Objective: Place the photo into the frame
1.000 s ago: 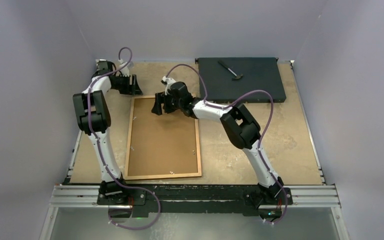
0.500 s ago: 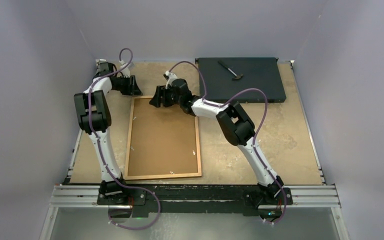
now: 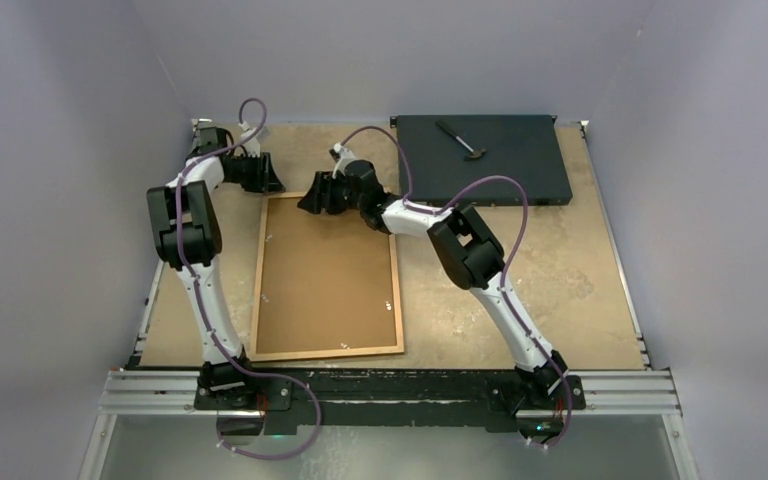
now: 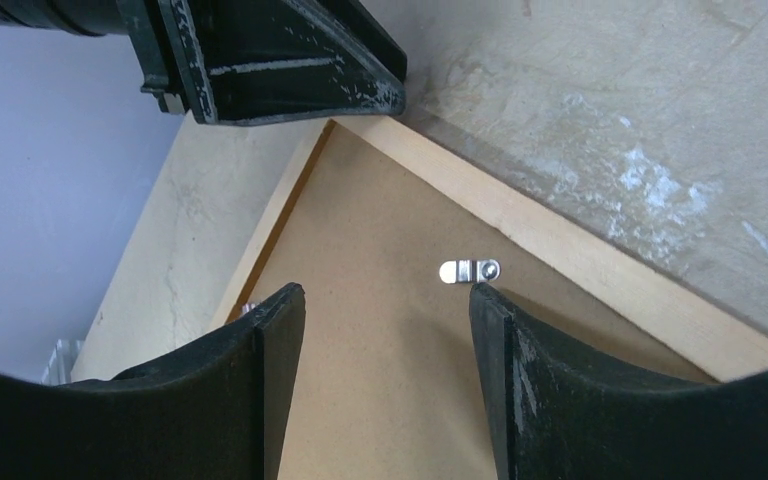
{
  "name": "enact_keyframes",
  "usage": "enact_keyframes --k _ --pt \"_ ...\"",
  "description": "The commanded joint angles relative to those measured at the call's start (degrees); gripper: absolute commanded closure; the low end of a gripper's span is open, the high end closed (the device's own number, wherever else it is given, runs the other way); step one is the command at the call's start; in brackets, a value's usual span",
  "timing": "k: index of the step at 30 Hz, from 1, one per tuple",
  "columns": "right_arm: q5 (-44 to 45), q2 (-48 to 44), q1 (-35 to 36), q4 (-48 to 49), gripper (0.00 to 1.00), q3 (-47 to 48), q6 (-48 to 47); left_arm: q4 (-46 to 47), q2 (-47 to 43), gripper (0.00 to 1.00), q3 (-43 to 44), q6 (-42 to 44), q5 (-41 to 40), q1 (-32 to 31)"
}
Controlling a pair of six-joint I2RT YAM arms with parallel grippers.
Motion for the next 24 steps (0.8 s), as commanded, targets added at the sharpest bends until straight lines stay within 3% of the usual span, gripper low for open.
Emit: enact_keyframes --k 1,24 --pt "-0.7 1.55 0.06 2.28 0.36 2.65 1.72 -2.13 -1.53 0.65 -2.94 1.57 -0.49 -0.43" --pt "-0.06 3.14 0.63 7.14 0.38 2.92 4.86 0.39 -1.97 0.67 -6.04 0.36 -1.78 -0.43"
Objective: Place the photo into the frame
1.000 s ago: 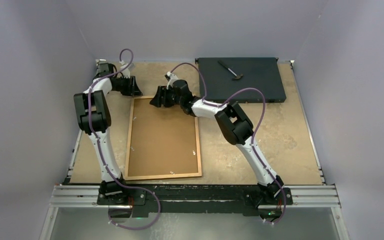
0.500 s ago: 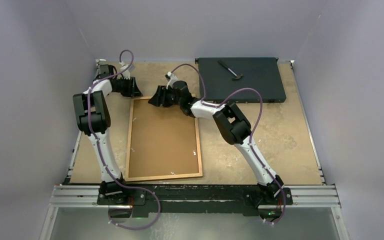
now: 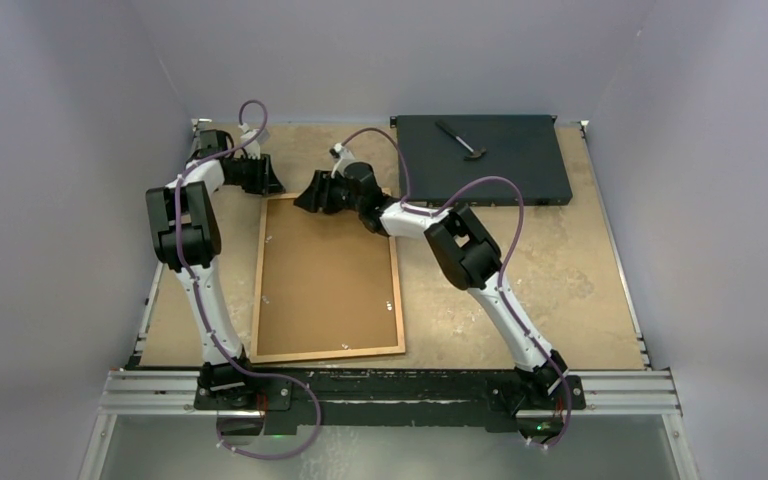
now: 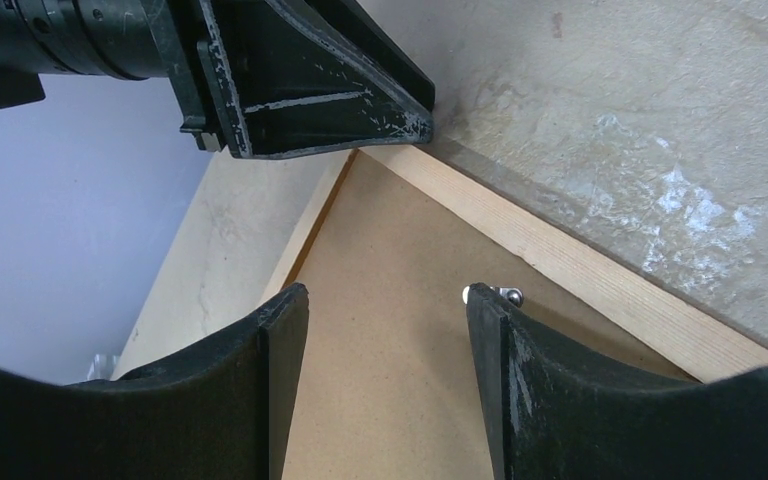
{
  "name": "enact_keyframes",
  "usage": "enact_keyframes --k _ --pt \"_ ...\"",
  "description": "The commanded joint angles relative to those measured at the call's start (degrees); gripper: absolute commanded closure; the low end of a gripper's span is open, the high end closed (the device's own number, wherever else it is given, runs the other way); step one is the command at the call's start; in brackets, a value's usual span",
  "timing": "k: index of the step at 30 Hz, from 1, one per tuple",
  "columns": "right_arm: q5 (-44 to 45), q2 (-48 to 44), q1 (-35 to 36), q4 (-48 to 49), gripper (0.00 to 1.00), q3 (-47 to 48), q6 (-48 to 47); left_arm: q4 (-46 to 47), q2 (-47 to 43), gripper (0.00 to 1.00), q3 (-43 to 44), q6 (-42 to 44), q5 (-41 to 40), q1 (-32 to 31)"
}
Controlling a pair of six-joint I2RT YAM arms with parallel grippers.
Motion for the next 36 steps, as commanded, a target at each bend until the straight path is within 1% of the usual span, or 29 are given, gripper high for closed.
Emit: enact_keyframes --k 1,3,8,13,23,29,32,36 --pt "0.23 1.58 0.26 1.59 0.38 2.38 0.63 -3.09 -0.53 0.67 -2.55 0.41 -1.84 -0.44" --pt "0.67 0.93 0.32 1.04 0.39 1.82 0.42 -3.1 -0.55 0.67 -2.48 0.47 -1.94 -0.4" --pt "2.55 -2.99 0.43 2.31 0.39 -3.84 -0.76 -3.03 -0.63 0.68 -2.47 0.47 -2.0 -0.35" --pt "3.06 -3.49 0.97 0.74 0.39 -3.89 -2.05 -2.73 -0.62 0.69 -2.53 -0.01 -2.07 -0.34" --pt "6.63 -0.11 2.09 -4.65 0.38 3.23 -4.18 -2.84 -1.25 0.7 -3.34 0.51 -1.81 -0.35" --pt "9.61 1.69 2.78 -9.62 0.38 8.38 -5.94 -2.92 -1.39 0.7 -3.19 0.55 -1.48 -0.34" --pt "9.67 2.7 2.84 -10.08 0.38 9.18 -5.68 -2.97 -1.45 0.71 -3.14 0.55 -1.35 -0.19" --pt "9.9 2.28 3.0 -9.19 0.38 8.03 -5.62 -3.39 -1.68 0.71 -3.25 0.96 -1.28 -0.28"
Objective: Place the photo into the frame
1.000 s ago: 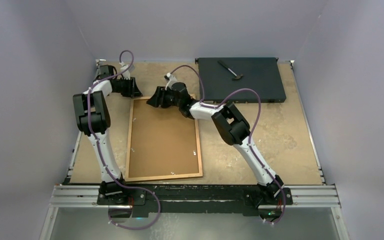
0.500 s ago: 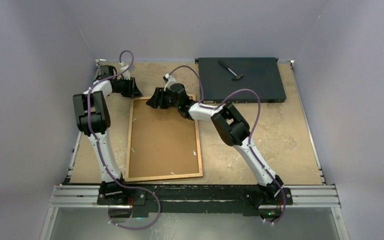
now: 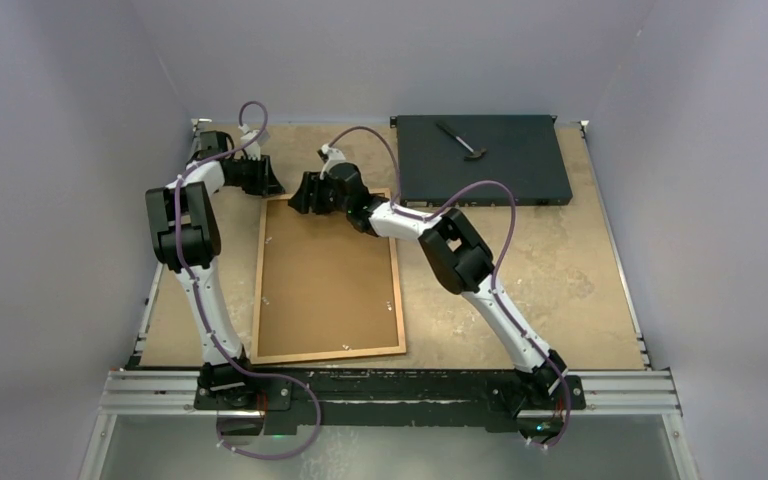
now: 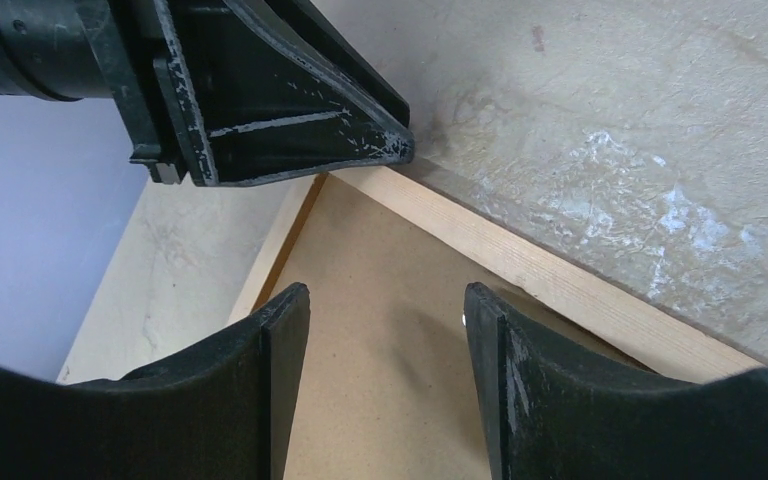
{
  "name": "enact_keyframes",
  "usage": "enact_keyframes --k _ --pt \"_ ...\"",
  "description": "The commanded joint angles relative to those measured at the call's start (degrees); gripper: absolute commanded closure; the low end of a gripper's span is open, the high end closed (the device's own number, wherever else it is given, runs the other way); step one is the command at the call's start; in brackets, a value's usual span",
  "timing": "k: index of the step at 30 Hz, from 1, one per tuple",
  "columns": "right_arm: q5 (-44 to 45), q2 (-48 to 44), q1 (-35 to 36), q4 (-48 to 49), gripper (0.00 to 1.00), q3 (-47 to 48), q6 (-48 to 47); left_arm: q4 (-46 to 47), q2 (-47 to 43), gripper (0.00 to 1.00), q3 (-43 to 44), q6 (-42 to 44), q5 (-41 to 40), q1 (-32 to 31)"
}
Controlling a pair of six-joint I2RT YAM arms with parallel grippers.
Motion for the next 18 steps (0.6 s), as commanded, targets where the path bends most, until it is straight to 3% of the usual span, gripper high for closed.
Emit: enact_keyframes --k 1,10,18 --pt "1.93 -0.43 0.41 0.13 0.38 -0.1 -1.18 -4.64 -1.13 0.71 -1.86 1.25 -1.2 -0.27" --pt "3.34 -9.71 1.21 9.78 0.32 -11.59 -3.21 -4.17 -1.35 0.71 -1.84 0.81 -1.01 0.08" --pt "4.4 -10.41 1.58 7.77 0.32 -12.51 -3.65 -3.0 -1.28 0.71 -1.98 -0.45 0.08 -0.08"
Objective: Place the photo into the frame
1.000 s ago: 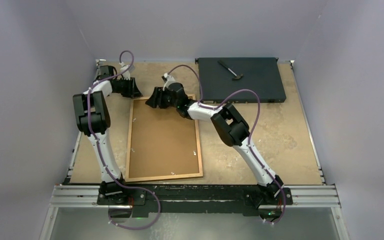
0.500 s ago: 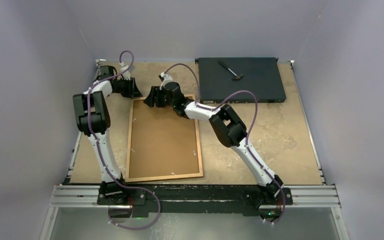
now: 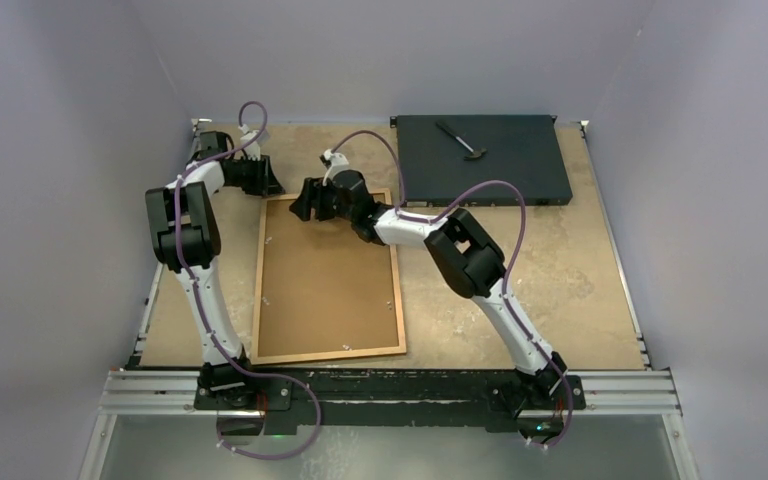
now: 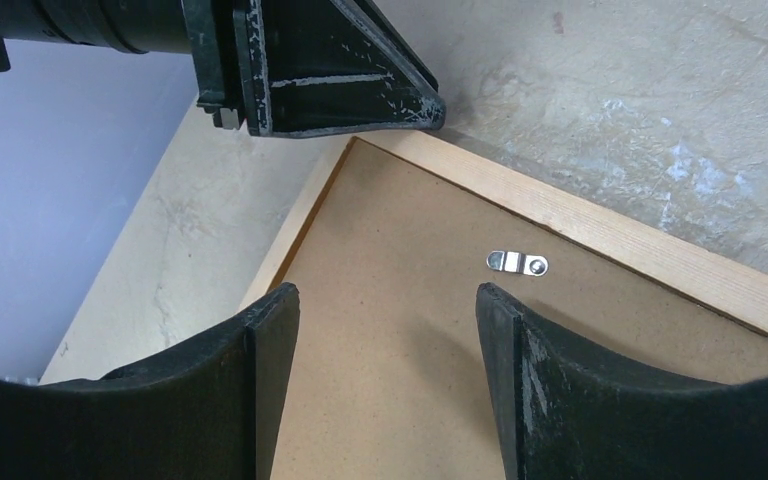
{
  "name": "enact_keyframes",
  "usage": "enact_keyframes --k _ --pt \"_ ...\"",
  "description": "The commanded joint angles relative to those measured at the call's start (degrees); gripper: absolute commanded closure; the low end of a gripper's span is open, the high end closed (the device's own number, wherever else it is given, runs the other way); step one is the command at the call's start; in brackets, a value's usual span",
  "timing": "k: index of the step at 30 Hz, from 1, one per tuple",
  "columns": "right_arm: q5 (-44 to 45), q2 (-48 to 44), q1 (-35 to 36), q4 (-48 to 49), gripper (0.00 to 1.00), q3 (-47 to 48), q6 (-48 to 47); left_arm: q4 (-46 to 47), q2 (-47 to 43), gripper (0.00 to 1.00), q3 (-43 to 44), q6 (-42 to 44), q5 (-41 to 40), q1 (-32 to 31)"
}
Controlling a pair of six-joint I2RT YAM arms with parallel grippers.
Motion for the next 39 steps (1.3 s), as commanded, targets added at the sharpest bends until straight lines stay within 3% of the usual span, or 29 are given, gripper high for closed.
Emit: enact_keyframes --k 1,13,29,39 --pt "1.73 -2.01 0.33 0.78 0.32 1.13 -1.13 -2.78 -1.22 0.71 -2.16 -0.24 -0.08 -0.13" --pt "1.03 4.77 0.34 -5.25 0.33 9.86 -0.17 -2.6 -1.7 0.71 -3.29 0.27 0.11 -0.13" --pt "2.48 3.49 0.3 -6.12 0.34 7.32 -0.23 -2.42 -2.02 0.72 -4.01 0.71 -0.16 0.04" --pt "1.51 6.96 0.24 -7.57 0.33 11.18 -0.2 -2.64 -2.62 0.72 -4.55 0.8 0.04 0.06"
